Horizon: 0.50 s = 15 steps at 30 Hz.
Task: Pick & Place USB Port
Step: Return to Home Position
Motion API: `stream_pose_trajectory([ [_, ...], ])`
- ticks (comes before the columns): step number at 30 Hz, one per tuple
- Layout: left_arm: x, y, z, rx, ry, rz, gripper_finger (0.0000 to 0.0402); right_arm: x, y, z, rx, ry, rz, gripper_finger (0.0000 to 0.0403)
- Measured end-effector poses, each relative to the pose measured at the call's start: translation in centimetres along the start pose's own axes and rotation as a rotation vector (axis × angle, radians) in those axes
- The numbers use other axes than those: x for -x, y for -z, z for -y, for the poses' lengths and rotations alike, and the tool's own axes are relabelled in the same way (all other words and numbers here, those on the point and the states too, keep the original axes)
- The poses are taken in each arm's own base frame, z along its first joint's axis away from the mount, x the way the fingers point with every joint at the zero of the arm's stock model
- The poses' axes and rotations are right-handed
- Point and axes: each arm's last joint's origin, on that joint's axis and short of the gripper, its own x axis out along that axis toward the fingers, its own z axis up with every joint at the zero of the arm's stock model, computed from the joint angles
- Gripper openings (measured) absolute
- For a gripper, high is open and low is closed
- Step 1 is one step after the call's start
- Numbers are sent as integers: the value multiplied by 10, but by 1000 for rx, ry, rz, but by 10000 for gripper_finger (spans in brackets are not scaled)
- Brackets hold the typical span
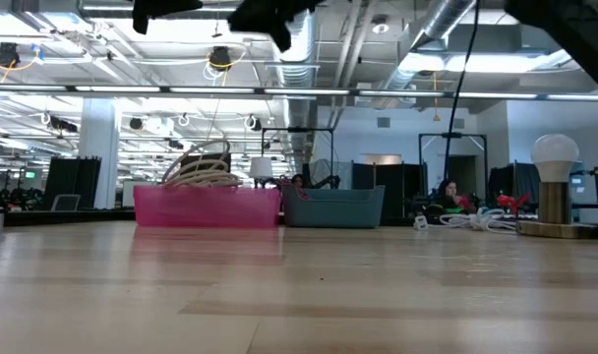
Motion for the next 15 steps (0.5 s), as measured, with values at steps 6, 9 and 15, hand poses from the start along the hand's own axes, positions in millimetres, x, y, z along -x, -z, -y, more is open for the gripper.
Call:
stream_pose_trajectory([
  [6,0,0,0,-1,0,-1,145,26,-11,-25,30,-26,2,61],
  [9,0,0,0,-1,0,-1,145,41,-11,-33,21,-34,-37,57],
  [15,0,0,0,-27,0,-1,145,76,-12,-55,50,-21,-111,54],
])
